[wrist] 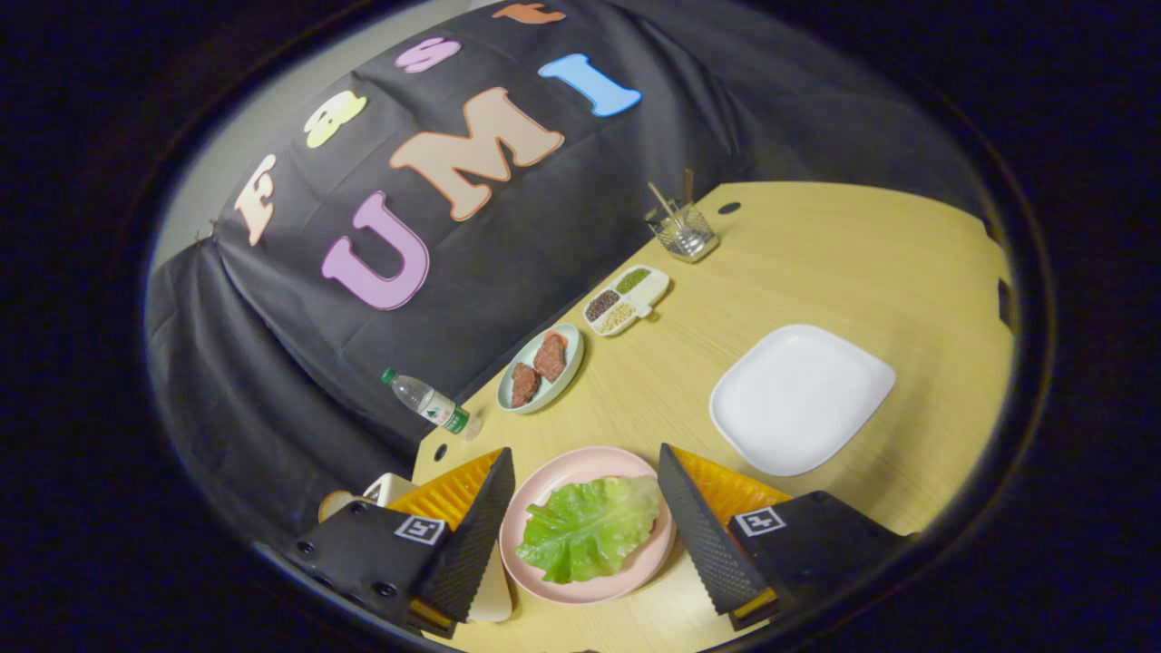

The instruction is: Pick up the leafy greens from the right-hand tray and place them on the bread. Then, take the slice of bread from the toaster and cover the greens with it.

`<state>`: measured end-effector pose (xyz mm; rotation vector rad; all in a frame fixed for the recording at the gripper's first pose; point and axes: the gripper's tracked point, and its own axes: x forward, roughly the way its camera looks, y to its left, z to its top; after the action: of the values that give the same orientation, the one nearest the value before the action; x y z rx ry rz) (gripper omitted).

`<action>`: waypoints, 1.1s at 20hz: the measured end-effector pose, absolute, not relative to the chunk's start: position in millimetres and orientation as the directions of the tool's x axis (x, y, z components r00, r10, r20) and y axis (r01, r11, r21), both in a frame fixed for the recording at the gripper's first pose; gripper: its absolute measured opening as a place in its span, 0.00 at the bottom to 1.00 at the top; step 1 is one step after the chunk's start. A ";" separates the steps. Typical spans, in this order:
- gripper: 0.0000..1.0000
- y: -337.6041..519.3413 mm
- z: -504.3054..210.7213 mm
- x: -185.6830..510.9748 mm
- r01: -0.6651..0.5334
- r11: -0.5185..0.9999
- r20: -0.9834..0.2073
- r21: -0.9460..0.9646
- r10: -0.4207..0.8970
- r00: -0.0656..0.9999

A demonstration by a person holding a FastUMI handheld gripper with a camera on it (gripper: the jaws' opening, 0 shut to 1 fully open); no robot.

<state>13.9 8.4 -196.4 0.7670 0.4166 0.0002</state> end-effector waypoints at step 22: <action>0.97 220.1 -42.0 -4.1 0.114 0.921 -0.554 0.373 0.123 0.823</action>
<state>-4.1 220.1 -42.0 0.4070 0.6076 0.0049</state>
